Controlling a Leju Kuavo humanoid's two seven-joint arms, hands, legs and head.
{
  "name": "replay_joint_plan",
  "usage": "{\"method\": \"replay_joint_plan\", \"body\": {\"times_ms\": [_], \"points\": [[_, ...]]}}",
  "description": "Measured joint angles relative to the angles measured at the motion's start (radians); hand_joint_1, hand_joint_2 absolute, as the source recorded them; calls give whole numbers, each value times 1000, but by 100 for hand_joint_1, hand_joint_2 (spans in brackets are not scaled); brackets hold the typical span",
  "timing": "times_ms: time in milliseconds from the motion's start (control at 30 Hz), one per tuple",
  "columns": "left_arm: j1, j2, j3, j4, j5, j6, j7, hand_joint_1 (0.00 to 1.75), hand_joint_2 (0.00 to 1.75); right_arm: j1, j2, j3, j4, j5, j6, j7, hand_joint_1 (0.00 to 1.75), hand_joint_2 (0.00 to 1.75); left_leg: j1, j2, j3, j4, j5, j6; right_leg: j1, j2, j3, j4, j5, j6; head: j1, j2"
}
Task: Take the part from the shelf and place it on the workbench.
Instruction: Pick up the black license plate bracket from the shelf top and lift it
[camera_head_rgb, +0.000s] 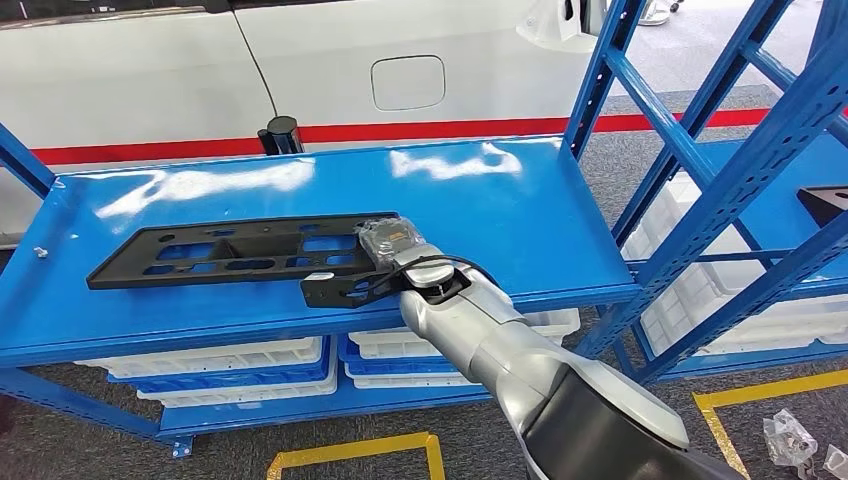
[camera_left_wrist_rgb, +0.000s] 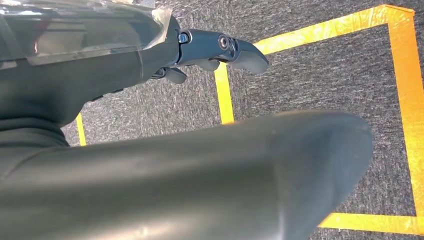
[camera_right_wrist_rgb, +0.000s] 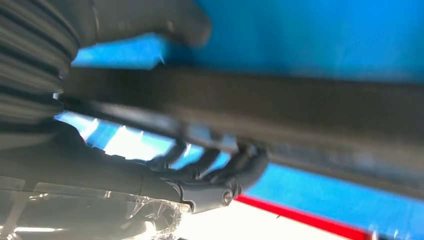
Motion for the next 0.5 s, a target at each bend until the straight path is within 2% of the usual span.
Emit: {"method": "replay_joint_plan", "body": {"times_ms": [500], "points": [[-3, -5, -7, 0, 1, 0, -4, 0, 0, -40, 2, 2, 13, 30, -25, -10, 171, 175, 0, -1, 3, 0, 0, 0, 0, 0, 3, 0, 0, 0, 0, 0]]}}
